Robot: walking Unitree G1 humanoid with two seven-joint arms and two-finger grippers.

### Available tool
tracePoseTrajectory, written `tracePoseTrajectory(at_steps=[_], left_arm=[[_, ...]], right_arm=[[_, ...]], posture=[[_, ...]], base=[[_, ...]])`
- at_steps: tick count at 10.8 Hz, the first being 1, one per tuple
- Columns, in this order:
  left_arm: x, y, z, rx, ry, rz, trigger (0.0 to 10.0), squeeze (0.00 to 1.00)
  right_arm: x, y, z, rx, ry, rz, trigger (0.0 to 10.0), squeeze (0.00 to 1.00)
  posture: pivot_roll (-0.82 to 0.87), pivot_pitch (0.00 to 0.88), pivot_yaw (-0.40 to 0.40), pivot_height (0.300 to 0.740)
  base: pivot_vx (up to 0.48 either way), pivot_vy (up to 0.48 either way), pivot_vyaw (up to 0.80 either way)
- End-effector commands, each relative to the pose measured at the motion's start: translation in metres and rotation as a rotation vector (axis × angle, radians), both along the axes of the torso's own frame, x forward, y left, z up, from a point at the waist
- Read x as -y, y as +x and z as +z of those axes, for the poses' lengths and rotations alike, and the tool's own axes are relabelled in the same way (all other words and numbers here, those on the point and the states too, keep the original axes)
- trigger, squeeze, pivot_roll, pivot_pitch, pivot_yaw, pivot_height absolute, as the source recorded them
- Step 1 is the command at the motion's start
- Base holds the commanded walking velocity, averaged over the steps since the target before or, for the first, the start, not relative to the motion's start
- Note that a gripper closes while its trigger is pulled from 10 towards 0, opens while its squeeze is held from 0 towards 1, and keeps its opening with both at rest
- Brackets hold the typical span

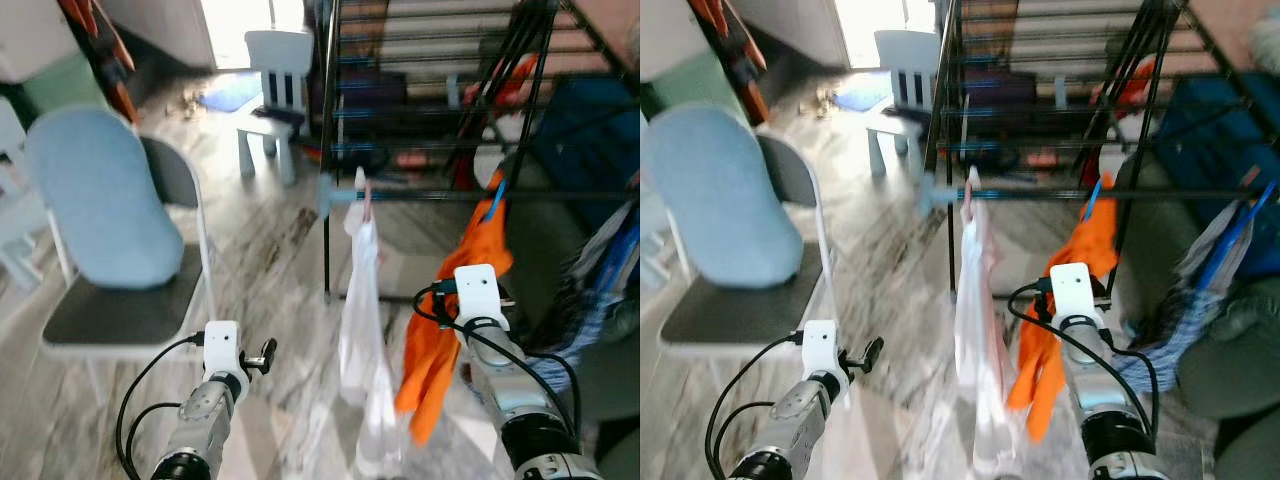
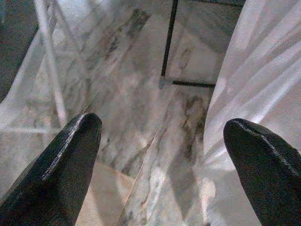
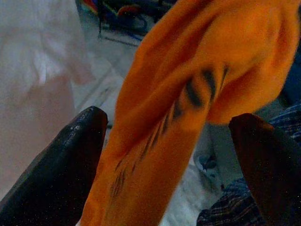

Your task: Hang hanger

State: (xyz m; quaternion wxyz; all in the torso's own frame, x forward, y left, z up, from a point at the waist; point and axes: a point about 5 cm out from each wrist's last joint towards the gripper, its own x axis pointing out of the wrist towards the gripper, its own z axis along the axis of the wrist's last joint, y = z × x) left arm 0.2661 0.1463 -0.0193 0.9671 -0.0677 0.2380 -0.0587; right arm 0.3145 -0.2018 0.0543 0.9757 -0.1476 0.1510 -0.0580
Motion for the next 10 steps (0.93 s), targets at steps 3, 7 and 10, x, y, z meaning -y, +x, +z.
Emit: tracePoseTrajectory(at_steps=[3,7,10], left_arm=[[-0.005,-0.004,-0.005,-0.024,0.022,0.012,10.0,0.0],[-0.008,-0.004,-0.006,-0.032,0.038,0.013,10.0,0.0],[-0.018,-0.008,-0.011,-0.075,0.085,0.027,10.0,0.0]], right_arm=[[-0.001,-0.001,0.001,-0.002,0.001,0.009,10.0,0.0],[0.006,-0.008,-0.012,-0.032,-0.05,0.005,10.0,0.0],[0.01,-0.024,-0.045,-0.156,0.056,-0.052,10.0,0.0]], posture=[[-0.14,0.0,0.086,0.74],[-0.14,0.0,0.082,0.74],[-0.15,0.0,0.087,0.74]], base=[[-0.294,0.0,0.0],[-0.294,0.0,0.0],[-0.301,0.0,0.0]])
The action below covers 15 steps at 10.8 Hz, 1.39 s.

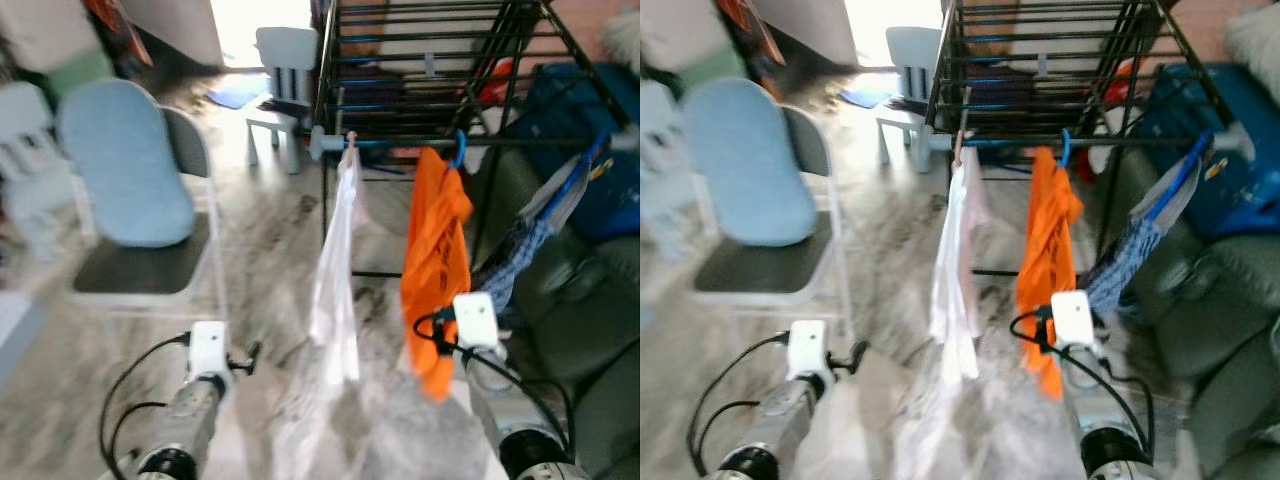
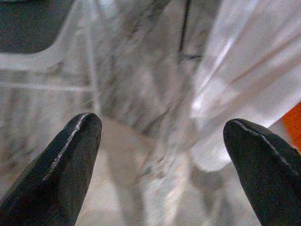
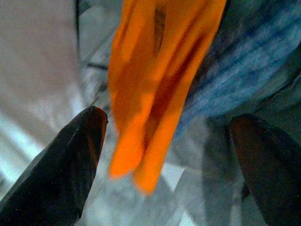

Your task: Hang hanger

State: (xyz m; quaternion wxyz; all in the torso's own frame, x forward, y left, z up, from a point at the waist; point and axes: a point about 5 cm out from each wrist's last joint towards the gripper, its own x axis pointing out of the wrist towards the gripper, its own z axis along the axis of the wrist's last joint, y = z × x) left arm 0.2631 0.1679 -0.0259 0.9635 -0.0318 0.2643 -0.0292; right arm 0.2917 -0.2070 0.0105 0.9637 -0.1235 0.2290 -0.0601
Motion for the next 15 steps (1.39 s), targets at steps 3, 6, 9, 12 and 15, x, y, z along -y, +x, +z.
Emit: tracePoseTrajectory(at_steps=[3,6,9,12,15], left_arm=[[-0.012,-0.022,-0.02,-0.125,0.067,0.002,10.0,0.0],[-0.025,-0.039,-0.032,-0.232,0.146,0.003,10.0,0.0],[-0.032,-0.06,-0.045,-0.334,0.207,-0.007,10.0,0.0],[-0.028,-0.067,-0.05,-0.372,0.245,-0.048,10.0,0.0],[-0.025,-0.062,-0.048,-0.378,0.244,-0.036,10.0,0.0]], right_arm=[[-0.014,-0.019,-0.03,-0.134,0.111,0.006,10.0,0.0],[-0.029,-0.04,-0.054,-0.288,0.184,0.031,10.0,0.0],[-0.034,-0.065,-0.073,-0.43,0.181,0.05,10.0,0.0],[-0.033,-0.083,-0.084,-0.531,0.107,0.122,10.0,0.0],[-0.035,-0.092,-0.09,-0.578,0.098,0.15,10.0,0.0]], posture=[[-0.16,0.0,0.095,0.74],[-0.16,0.0,0.097,0.74],[-0.16,0.0,0.094,0.74],[-0.13,0.0,0.07,0.74],[-0.09,0.0,0.021,0.74]], base=[[-0.312,0.0,0.0],[-0.316,0.0,0.0],[-0.344,0.0,0.0],[-0.356,0.0,0.0],[0.0,0.0,0.0]])
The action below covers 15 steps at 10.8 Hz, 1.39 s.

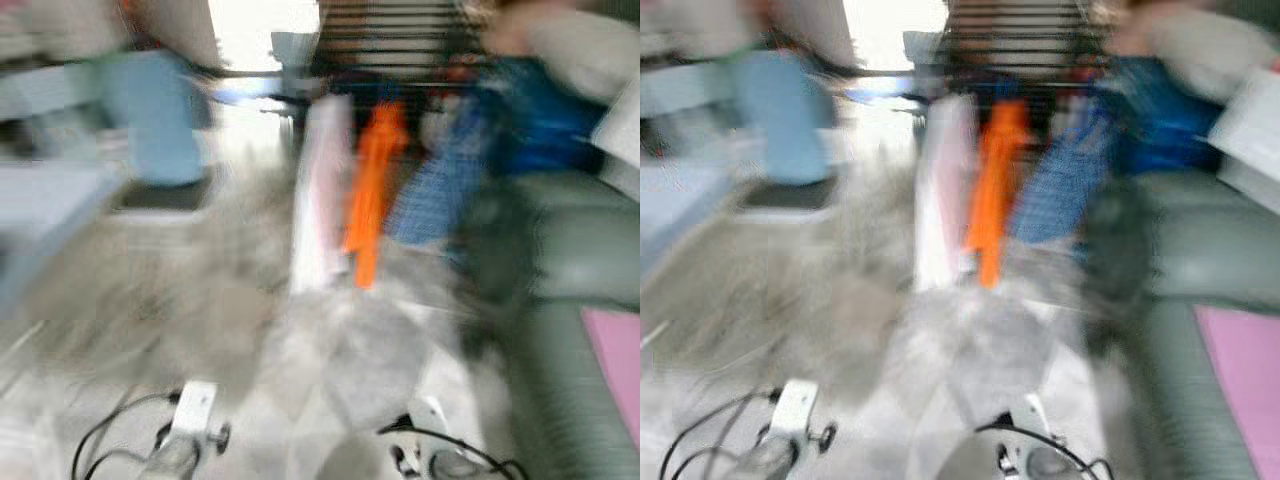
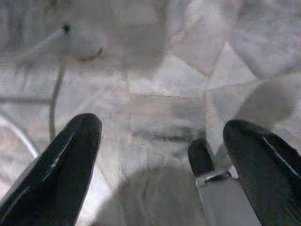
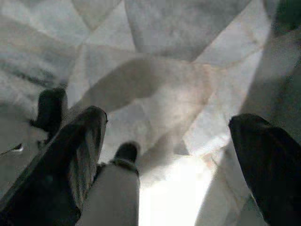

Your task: Hang hanger

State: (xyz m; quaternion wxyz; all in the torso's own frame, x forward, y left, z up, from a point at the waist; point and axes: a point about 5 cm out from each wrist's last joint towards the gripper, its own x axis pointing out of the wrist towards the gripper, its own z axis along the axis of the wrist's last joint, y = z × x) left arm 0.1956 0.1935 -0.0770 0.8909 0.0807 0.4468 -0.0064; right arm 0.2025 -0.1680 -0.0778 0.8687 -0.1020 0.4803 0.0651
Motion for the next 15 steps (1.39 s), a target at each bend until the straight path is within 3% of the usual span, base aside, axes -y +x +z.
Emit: tracePoseTrajectory(at_steps=[1,5,8,15], left_arm=[[0.001,0.004,0.002,0.003,-0.003,0.009,10.0,0.0],[0.001,0.007,0.003,-0.008,-0.005,0.004,10.0,0.0],[0.003,0.01,0.004,-0.007,-0.004,-0.021,10.0,0.0],[0.002,0.012,0.005,-0.007,0.008,-0.058,10.0,0.0]], right_arm=[[0.002,-0.002,-0.001,-0.011,0.006,-0.001,10.0,0.0],[0.001,-0.009,-0.004,-0.019,-0.009,0.03,10.0,0.0],[0.001,-0.014,-0.007,-0.031,-0.018,0.042,10.0,0.0],[-0.001,-0.012,-0.006,-0.029,-0.022,0.046,10.0,0.0]], posture=[[-0.09,0.0,0.017,0.74],[-0.09,0.0,0.03,0.74],[-0.1,0.0,0.036,0.74],[-0.12,0.0,0.067,0.74]], base=[[0.0,0.0,0.0],[0.0,0.0,0.0],[0.0,0.328,-0.74],[0.0,0.044,0.0]])
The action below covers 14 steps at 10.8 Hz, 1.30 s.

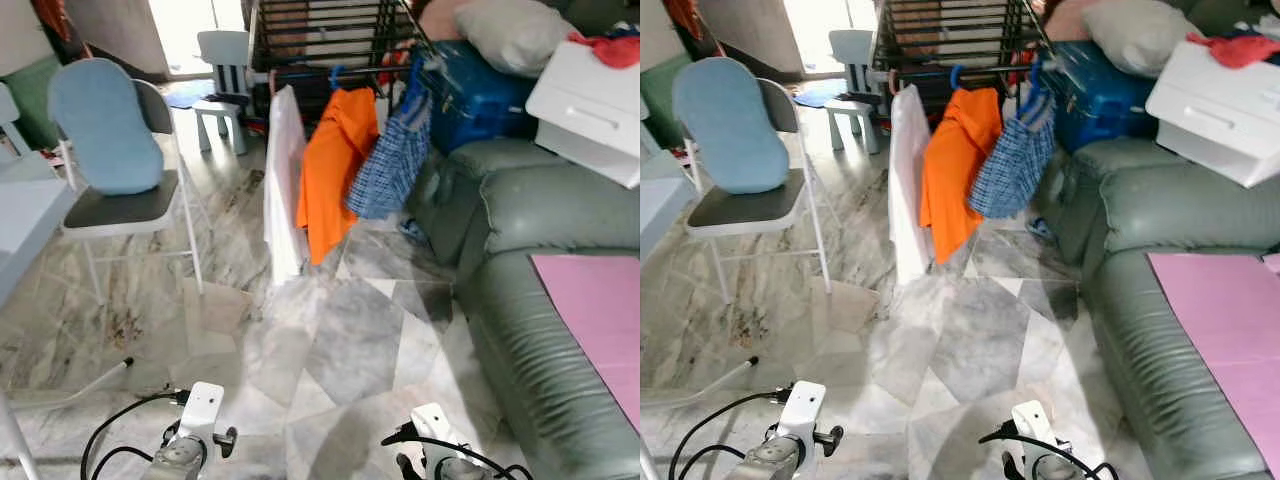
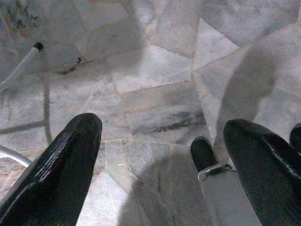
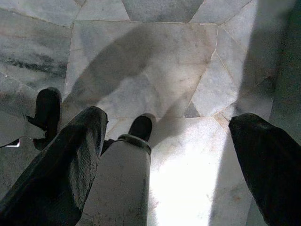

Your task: Hang hanger

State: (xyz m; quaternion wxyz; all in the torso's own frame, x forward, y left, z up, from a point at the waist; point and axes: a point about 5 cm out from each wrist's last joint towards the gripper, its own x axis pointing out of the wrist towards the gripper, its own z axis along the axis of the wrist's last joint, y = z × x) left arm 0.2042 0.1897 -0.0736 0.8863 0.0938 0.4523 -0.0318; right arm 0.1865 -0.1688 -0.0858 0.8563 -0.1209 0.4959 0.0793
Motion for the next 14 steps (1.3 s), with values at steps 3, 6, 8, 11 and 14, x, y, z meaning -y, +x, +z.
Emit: tracePoseTrajectory(at_steps=[3,6,8,11,14], left_arm=[[0.003,0.008,0.004,0.026,-0.032,-0.009,10.0,0.0],[0.0,0.007,0.004,0.012,-0.059,0.028,10.0,0.0],[-0.002,0.007,0.004,0.007,-0.1,0.075,10.0,0.0],[-0.005,0.014,0.008,0.013,-0.148,0.13,10.0,0.0],[-0.005,0.013,0.007,-0.012,-0.136,0.127,10.0,0.0]], right_arm=[[-0.001,0.006,0.003,0.015,-0.015,0.021,10.0,0.0],[-0.001,0.008,0.004,0.019,0.013,-0.032,10.0,0.0],[-0.002,0.015,0.007,0.033,0.036,-0.078,10.0,0.0],[-0.005,0.029,0.015,0.065,0.064,-0.117,10.0,0.0],[-0.005,0.029,0.015,0.058,0.058,-0.106,10.0,0.0]], posture=[[-0.14,0.0,0.078,0.74],[-0.14,0.0,0.088,0.74],[-0.14,0.0,0.093,0.74],[-0.14,0.0,0.09,0.74],[-0.14,0.0,0.085,0.74]], base=[[0.0,0.0,0.0],[0.0,0.0,0.0],[0.0,0.0,0.0],[0.0,0.0,0.0],[0.0,0.0,0.0]])
